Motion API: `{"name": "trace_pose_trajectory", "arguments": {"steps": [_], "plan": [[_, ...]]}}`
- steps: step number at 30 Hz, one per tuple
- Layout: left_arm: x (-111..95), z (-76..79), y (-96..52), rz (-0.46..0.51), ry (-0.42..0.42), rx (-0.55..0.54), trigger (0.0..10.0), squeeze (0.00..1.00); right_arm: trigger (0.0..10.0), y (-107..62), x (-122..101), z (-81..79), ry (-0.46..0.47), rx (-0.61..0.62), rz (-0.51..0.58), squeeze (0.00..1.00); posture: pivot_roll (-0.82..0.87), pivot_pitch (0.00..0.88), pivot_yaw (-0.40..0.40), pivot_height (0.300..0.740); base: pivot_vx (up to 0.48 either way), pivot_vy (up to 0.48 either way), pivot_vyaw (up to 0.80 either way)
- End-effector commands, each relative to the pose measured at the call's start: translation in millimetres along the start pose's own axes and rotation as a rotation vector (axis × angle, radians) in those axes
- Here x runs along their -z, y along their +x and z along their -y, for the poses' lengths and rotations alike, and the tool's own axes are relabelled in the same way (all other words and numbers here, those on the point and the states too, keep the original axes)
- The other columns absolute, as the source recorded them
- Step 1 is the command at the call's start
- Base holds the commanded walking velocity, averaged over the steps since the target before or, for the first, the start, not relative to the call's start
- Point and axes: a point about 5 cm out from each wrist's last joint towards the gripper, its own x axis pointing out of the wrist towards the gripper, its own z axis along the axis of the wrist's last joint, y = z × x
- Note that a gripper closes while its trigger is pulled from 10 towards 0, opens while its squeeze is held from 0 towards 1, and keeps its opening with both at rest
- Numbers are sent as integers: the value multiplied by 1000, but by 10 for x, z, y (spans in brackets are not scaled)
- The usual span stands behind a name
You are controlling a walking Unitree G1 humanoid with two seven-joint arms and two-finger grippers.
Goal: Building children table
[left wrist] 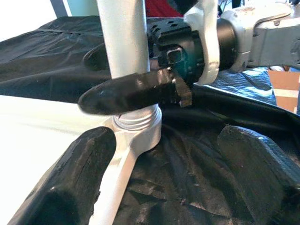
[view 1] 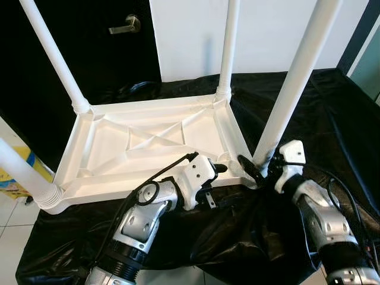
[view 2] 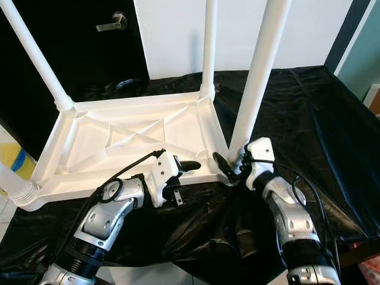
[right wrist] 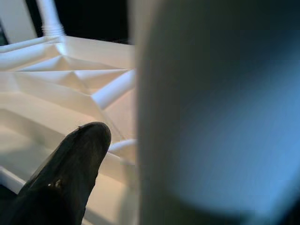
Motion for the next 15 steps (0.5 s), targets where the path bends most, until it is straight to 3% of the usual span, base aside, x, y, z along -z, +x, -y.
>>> {"name": "trace_pose_trajectory", "arguments": {"steps": [1, 5, 6, 8, 9, 10, 15], "plan": [[-8, -10, -18, -2, -3, -27, 10000, 0, 10000, 28, 51, -17, -13, -47, -30, 0, -115, 0, 45, 740, 0, 0, 0], [-2, -10, -20, -10, 1, -19, 10000, 0, 10000, 95, 83, -32, -20, -101, -53, 0, -107, 0, 49, 740, 0, 0, 0], [-1, -12, -21, -12, 3, -19, 10000, 0, 5843, 106, 98, -39, -24, -115, -62, 0, -105, 0, 50, 740, 0, 0, 0], [-7, -15, -25, -12, 3, -19, 10000, 0, 5843, 111, 114, -43, -30, -127, -72, 0, -103, 0, 50, 740, 0, 0, 0], [-12, -19, -32, -12, 3, -20, 10000, 0, 2000, 113, 126, -43, -34, -139, -78, 0, -101, 0, 49, 740, 0, 0, 0], [-12, -19, -42, -14, 4, -19, 10000, 0, 0, 113, 142, -38, -36, -153, -83, 0, -101, 0, 51, 740, 0, 0, 0], [-2, -13, -62, -19, 3, -17, 10000, 0, 0, 109, 172, -21, -38, -173, -89, 0, -102, 0, 52, 740, 0, 0, 0]]}}
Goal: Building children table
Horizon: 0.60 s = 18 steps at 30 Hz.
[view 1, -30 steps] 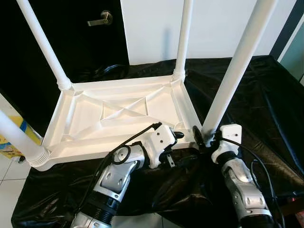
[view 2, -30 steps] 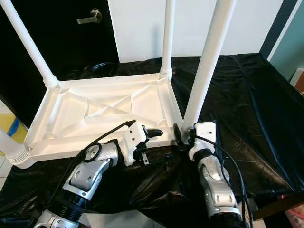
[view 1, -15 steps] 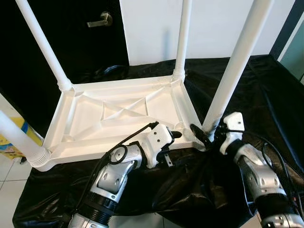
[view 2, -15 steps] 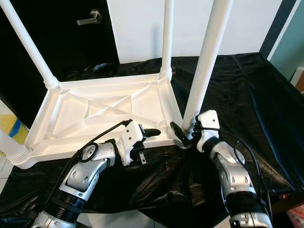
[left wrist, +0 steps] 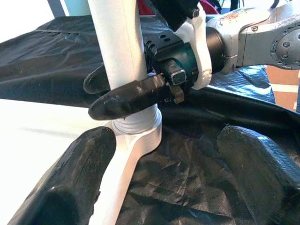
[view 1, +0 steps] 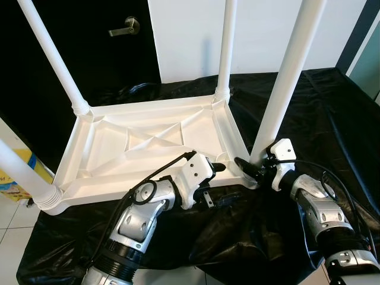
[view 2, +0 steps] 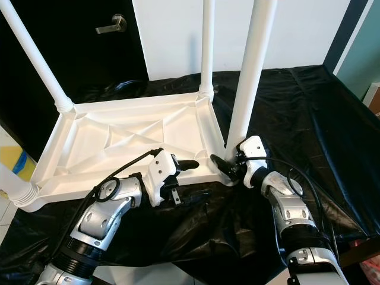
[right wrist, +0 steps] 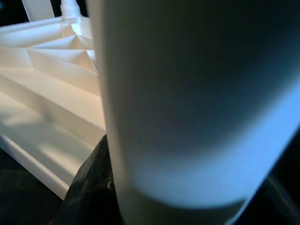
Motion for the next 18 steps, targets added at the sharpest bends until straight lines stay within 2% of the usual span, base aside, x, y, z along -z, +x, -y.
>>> {"name": "trace_pose_trajectory", "arguments": {"steps": [1, 5, 6, 7, 12, 18], "plan": [[11, 11, 3, -6, -7, -15, 10000, 0, 0, 33, 61, -66, -2, -54, -26, 0, -102, 0, 50, 740, 0, 0, 0], [5, 13, 17, -3, -7, -16, 10000, 0, 0, 29, 83, -47, -3, -52, -31, 0, -101, 0, 48, 740, 0, 0, 0], [2, 14, 20, -1, -7, -17, 10000, 0, 3804, 30, 91, -39, -3, -45, -36, 0, -101, 0, 47, 740, 0, 0, 0], [0, 15, 21, 0, -7, -18, 10000, 0, 10000, 33, 98, -32, -3, -39, -40, 0, -101, 0, 47, 740, 0, 0, 0], [6, 24, 14, 0, -9, -22, 10000, 0, 10000, 51, 100, -32, 10, 2, -38, 0, -98, 0, 36, 740, 0, 0, 0], [15, 40, 13, 1, -16, -32, 10000, 0, 10000, 58, 117, -26, 20, 159, -37, 0, -96, 0, 27, 740, 0, 0, 0]]}}
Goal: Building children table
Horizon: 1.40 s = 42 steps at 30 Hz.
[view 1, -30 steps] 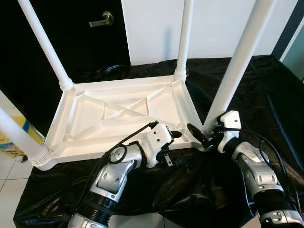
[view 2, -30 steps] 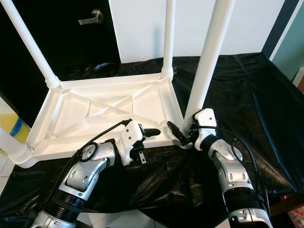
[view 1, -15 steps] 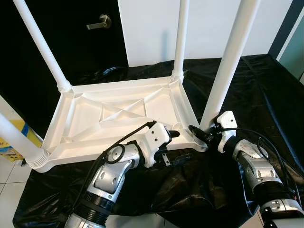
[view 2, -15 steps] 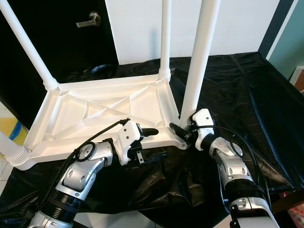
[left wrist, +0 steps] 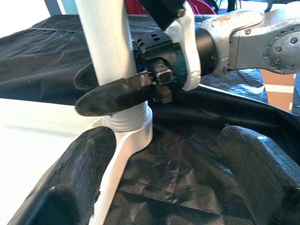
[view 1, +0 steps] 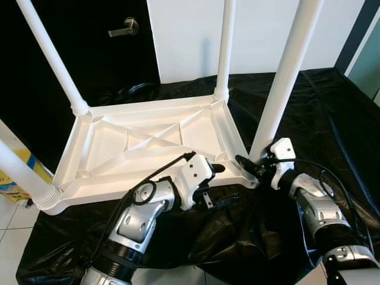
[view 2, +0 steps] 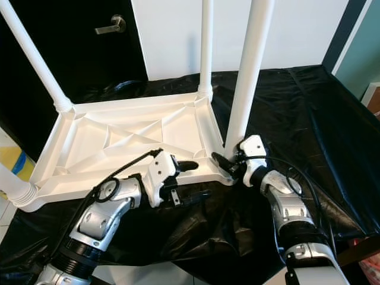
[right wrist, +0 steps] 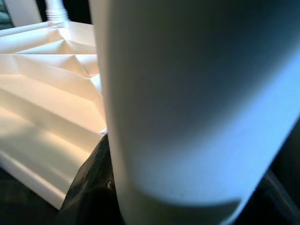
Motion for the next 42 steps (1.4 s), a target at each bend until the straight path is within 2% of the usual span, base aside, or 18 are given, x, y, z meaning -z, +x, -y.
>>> {"name": "trace_pose_trajectory", "arguments": {"steps": [1, 2, 4, 5, 10, 14, 16, 18, 19, 24, 25, 26, 39, 40, 41, 42], "plan": [[2, 6, 0, -3, -4, -43, 10000, 0, 10000, -8, 100, -39, 4, 50, -52, 0, -96, 0, 27, 740, 0, 0, 0], [10, 15, -7, -4, -6, -44, 10000, 0, 10000, -14, 113, -45, 4, 130, -56, 0, -96, 0, 25, 740, 0, 0, 0], [10, 15, -7, -4, -6, -44, 10000, 0, 10000, -14, 113, -45, 4, 130, -56, 0, -96, 0, 25, 740, 0, 0, 0], [15, 20, -11, -6, -7, -44, 10000, 0, 10000, -22, 122, -66, 16, 195, -55, 0, -100, 0, 27, 740, 0, 0, 0], [16, 21, -9, -6, -7, -43, 10000, 0, 10000, -27, 134, -95, 30, 242, -54, 0, -103, 0, 26, 740, 0, 0, 0], [14, 13, 4, -4, -7, -38, 10000, 0, 10000, -42, 183, -203, 55, 369, -74, 0, -117, 0, 29, 740, 0, 0, 0], [14, 13, 5, -4, -7, -38, 10000, 0, 10000, -47, 188, -225, 55, 386, -75, 0, -117, 0, 29, 740, 0, 0, 0], [13, 9, 10, -3, -5, -35, 10000, 0, 10000, -66, 238, -332, 75, 479, -95, 0, -117, 0, 32, 740, 0, 0, 0], [13, 9, 10, -3, -5, -35, 10000, 0, 10000, -66, 238, -332, 75, 479, -95, 0, -117, 0, 32, 740, 0, 0, 0], [9, 13, 20, -2, -2, -31, 10000, 0, 10000, -80, 277, -529, 136, 717, -94, 0, -112, 0, 30, 740, 0, 0, 0], [6, 9, 18, -1, -2, -32, 10000, 0, 10000, -12, 213, -617, 147, 674, -58, 0, -117, 0, 33, 740, 0, 0, 0], [6, 8, 18, -1, -2, -32, 10000, 0, 10000, 3, 189, -632, 144, 665, -47, 0, -117, 0, 33, 740, 0, 0, 0], [-5, 2, 40, 1, 5, -20, 10000, 0, 10000, -11, 110, -701, 135, 635, -10, 0, -132, 0, 46, 740, 0, 0, 0], [-6, 4, 41, 1, 5, -19, 10000, 0, 10000, -11, 94, -701, 130, 634, -3, 529, -130, 0, 44, 740, 0, 0, 0], [-9, 4, 40, 2, 4, -19, 10000, 0, 10000, -13, 80, -697, 125, 634, 4, 933, -130, 0, 44, 740, 0, 0, 0], [-12, 2, 40, 2, 4, -20, 10000, 0, 10000, -13, 70, -695, 122, 633, 8, 933, -130, 0, 44, 740, 0, 0, 0]]}}
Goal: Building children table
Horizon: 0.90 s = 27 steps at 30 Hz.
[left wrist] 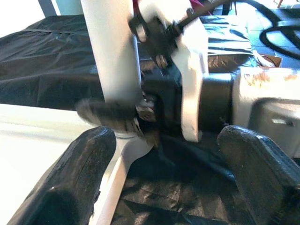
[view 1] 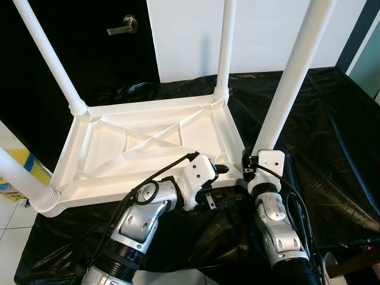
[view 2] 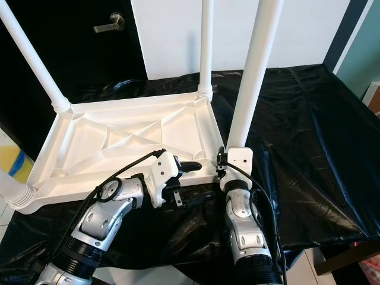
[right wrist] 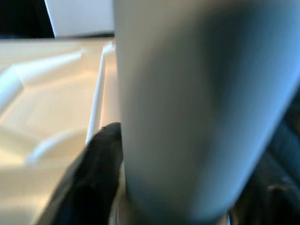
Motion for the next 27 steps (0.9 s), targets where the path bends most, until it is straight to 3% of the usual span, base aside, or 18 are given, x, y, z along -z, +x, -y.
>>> {"name": "trace_pose_trajectory", "arguments": {"steps": [1, 2, 12, 13, 14, 15, 23, 27], "plan": [[24, -16, 2, -6, -7, -40, 10000, 0, 10000, -18, 28, -48, 3, -14, -17, 933, -130, 0, 44, 740, 0, 0, 0], [14, -17, 1, -4, -8, -41, 10000, 0, 10000, -11, -10, -31, 6, -27, 0, 1000, -130, 0, 42, 740, 0, 0, 0], [20, 12, -12, -4, -16, -32, 10000, 0, 10000, -19, -138, 204, 9, -166, 79, 1000, -144, 0, 54, 740, 0, 0, 0], [12, 10, -11, -2, -15, -31, 10000, 0, 10000, -27, -140, 227, 8, -185, 81, 98, -144, 0, 54, 740, 0, 0, 0], [12, 10, -11, -2, -15, -31, 10000, 0, 10000, -27, -140, 227, 8, -185, 81, 98, -144, 0, 54, 740, 0, 0, 0], [-4, -11, -16, 5, -10, -41, 10000, 0, 10000, -36, -135, 258, 6, -213, 80, 0, -142, 0, 53, 740, 0, 0, 0], [-25, -97, -49, 76, -22, -141, 10000, 0, 10000, -100, -80, 300, -1, -306, 78, 0, -137, 0, 33, 740, 0, 0, 0], [9, -133, -60, 146, -46, -250, 10000, 0, 10000, -152, -23, 279, -32, -303, 110, 0, -139, 0, 28, 740, 0, 0, 0]]}}
